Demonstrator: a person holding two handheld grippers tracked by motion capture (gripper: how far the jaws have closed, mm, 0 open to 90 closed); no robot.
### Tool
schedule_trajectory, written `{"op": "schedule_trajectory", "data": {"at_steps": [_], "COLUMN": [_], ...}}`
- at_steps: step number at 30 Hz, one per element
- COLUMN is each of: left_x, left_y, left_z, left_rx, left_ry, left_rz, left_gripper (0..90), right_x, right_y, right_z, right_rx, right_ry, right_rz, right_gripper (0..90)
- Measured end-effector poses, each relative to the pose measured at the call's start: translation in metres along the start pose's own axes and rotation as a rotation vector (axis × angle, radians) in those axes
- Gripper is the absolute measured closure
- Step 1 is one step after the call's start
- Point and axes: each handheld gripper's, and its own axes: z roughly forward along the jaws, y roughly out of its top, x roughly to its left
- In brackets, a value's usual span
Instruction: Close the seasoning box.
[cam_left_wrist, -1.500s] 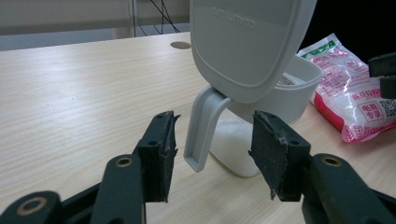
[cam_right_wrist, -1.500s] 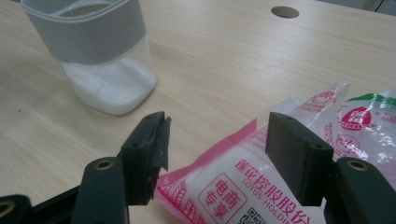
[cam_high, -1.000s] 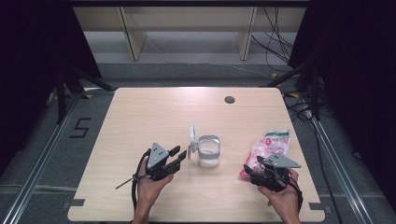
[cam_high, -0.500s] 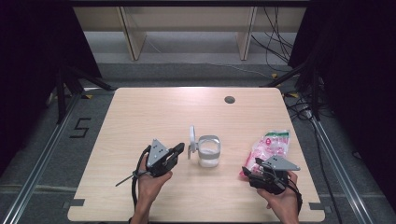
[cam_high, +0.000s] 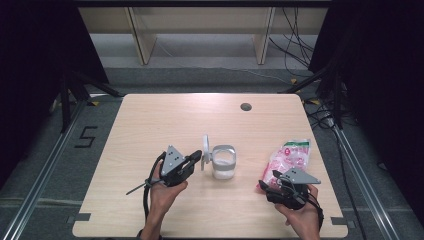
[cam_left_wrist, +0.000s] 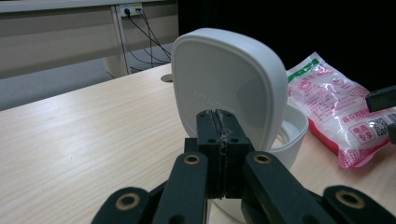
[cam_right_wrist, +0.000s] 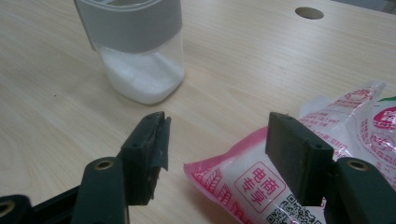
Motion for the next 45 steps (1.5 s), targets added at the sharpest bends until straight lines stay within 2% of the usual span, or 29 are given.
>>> {"op": "schedule_trajectory", "data": {"at_steps": [1, 2, 3, 6, 8, 11, 13, 19, 21, 23, 29, 31, 36, 38, 42, 45], "left_x": [0.000, -0.001, -0.002, -0.003, -0.004, -0.005, -0.005, -0.009, -0.011, -0.013, -0.019, -0.021, -0.024, -0.024, -0.024, -0.025], "left_y": [0.001, 0.002, 0.002, 0.004, 0.005, 0.006, 0.006, 0.009, 0.010, 0.010, 0.011, 0.011, 0.011, 0.011, 0.011, 0.010], "left_z": [0.001, 0.002, 0.003, 0.004, 0.005, 0.006, 0.007, 0.010, 0.012, 0.013, 0.018, 0.020, 0.021, 0.020, 0.019, 0.017], "left_rx": [0.000, 0.000, -0.002, 0.008, 0.006, 0.007, 0.009, 0.013, 0.016, 0.014, 0.021, 0.024, 0.021, 0.021, 0.031, 0.026], "left_ry": [0.001, -0.002, -0.006, -0.003, -0.003, -0.005, -0.006, -0.017, -0.017, -0.022, -0.038, -0.044, -0.059, -0.062, -0.075, -0.081], "left_rz": [0.007, 0.016, 0.007, 0.031, 0.027, 0.030, 0.037, 0.057, 0.058, 0.055, 0.073, 0.069, 0.072, 0.072, 0.072, 0.044], "left_gripper": [88.6, 88.6, 88.6, 88.6, 88.6, 88.5, 88.6, 88.5, 88.5, 88.4, 88.0, 87.4, 81.6, 77.8, 69.0, 59.2], "right_x": [0.001, 0.001, 0.001, 0.001, 0.000, 0.001, 0.001, 0.001, 0.000, 0.001, 0.001, 0.000, 0.001, 0.000, 0.001, 0.001], "right_y": [0.000, 0.000, 0.000, 0.000, 0.000, 0.000, -0.001, -0.001, -0.001, -0.001, -0.001, 0.000, -0.001, 0.000, -0.001, -0.001], "right_z": [-0.001, -0.001, -0.001, -0.001, -0.001, -0.002, -0.002, -0.002, -0.001, -0.001, 0.000, -0.001, -0.001, -0.001, 0.000, 0.000], "right_rx": [0.001, 0.001, 0.002, 0.000, -0.001, -0.001, -0.001, 0.002, 0.001, 0.006, 0.001, 0.008, 0.000, 0.012, 0.000, 0.001], "right_ry": [-0.016, -0.013, -0.012, -0.014, 0.002, -0.014, -0.016, -0.012, 0.008, 0.001, 0.009, 0.006, -0.002, 0.019, 0.010, 0.013], "right_rz": [-0.001, -0.005, -0.003, -0.009, -0.005, 0.008, -0.003, 0.002, -0.008, -0.015, -0.002, -0.017, -0.010, -0.001, 0.003, 0.004], "right_gripper": [39.2, 39.2, 39.2, 39.2, 39.2, 39.3, 39.3, 39.3, 39.3, 39.3, 39.3, 39.3, 39.3, 39.3, 39.3, 39.2]}}
